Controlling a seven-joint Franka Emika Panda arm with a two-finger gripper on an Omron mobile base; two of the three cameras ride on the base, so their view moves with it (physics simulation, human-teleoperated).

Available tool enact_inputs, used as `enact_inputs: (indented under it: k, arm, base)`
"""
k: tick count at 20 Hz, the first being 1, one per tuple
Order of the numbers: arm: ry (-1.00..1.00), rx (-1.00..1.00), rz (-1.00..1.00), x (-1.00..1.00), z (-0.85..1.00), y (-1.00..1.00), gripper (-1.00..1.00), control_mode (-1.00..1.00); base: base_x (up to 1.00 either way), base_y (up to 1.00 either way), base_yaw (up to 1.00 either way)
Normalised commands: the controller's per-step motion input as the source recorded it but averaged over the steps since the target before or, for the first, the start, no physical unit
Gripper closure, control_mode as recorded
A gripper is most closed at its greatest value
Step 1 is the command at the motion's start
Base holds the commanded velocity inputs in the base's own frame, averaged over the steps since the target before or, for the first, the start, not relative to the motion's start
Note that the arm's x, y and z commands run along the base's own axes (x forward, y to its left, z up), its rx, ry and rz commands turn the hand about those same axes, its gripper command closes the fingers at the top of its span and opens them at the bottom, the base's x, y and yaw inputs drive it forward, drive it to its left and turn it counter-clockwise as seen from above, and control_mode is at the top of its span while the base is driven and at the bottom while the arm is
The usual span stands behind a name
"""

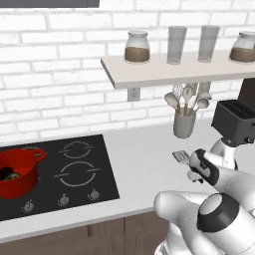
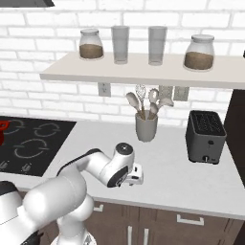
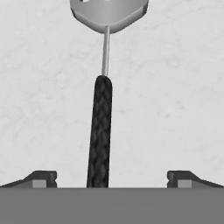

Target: Put the avocado and cucumber in the pot. Retrieve the spatula and lightly stir the vegetables in the pot.

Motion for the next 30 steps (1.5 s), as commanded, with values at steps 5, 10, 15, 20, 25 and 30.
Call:
enact_inputs:
  k: [5, 10, 15, 20, 25, 30]
  arm:
    - [0.00, 0.00, 0.00, 0.00, 0.00, 0.00, 1.00, -1.00]
    - [0.00, 0.00, 0.00, 0.00, 0.00, 0.00, 1.00, -1.00]
    - [0.00, 0.00, 0.00, 0.00, 0.00, 0.00, 1.00, -1.00]
    - [0.00, 0.00, 0.00, 0.00, 0.00, 0.00, 1.00, -1.00]
    - [-0.03, 0.00, 0.01, -0.20, 0.52, 0.07, 1.00, -1.00]
    - [-0.07, -0.04, 0.02, -0.55, 0.97, 0.13, 1.00, -1.00]
  base:
    - [0.00, 0.00, 0.00]
    - [0.00, 0.00, 0.00]
    - [0.00, 0.00, 0.00]
    - [0.00, 0.00, 0.00]
    - [0.00, 0.00, 0.00]
    - [0.00, 0.00, 0.00]
